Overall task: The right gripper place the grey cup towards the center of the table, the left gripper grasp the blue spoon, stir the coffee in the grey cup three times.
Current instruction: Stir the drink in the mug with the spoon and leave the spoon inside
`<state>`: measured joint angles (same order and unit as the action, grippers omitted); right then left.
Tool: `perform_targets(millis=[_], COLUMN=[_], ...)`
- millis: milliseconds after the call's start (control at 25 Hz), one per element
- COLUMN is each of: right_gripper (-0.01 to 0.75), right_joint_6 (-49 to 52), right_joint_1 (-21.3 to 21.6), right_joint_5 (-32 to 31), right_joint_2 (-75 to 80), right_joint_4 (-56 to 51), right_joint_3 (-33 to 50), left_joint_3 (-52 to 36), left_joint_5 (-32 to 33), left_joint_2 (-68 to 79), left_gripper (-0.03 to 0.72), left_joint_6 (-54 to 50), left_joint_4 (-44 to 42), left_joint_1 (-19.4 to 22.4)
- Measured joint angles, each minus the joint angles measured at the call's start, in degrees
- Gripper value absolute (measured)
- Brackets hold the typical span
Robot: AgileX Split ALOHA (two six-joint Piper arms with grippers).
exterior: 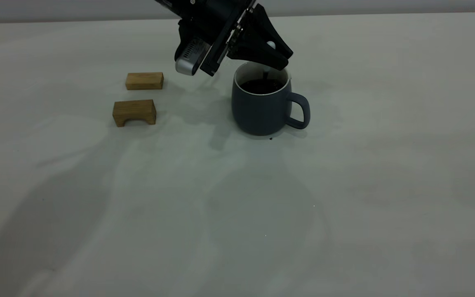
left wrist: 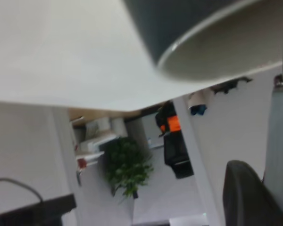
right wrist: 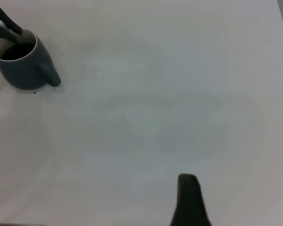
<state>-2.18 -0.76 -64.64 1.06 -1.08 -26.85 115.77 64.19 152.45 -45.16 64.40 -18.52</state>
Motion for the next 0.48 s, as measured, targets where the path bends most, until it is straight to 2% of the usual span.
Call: perform_targets(millis=[280, 360, 480], right_gripper=[0.587, 0.587, 0.587], right_joint_6=[0.0, 0.0, 0.0], right_joint_1=[0.0, 0.0, 0.0], right_joint_5=[0.0, 0.0, 0.0], right_joint_2=[0.0, 0.0, 0.0], right_joint_4=[0.0, 0.0, 0.0], right_joint_3=[0.0, 0.0, 0.0], left_joint_3=[0.0, 0.0, 0.0], left_joint_5=[2.5, 2.6, 2.6], left_joint_2=[0.0, -0.1, -2.3], left_gripper=[0.429, 0.476, 0.503], left_joint_6=[-1.4, -1.1, -0.1], left_joint_4=[-4.0, -6.6, -14.0], left_joint_1=[-1.3, -1.4, -1.5])
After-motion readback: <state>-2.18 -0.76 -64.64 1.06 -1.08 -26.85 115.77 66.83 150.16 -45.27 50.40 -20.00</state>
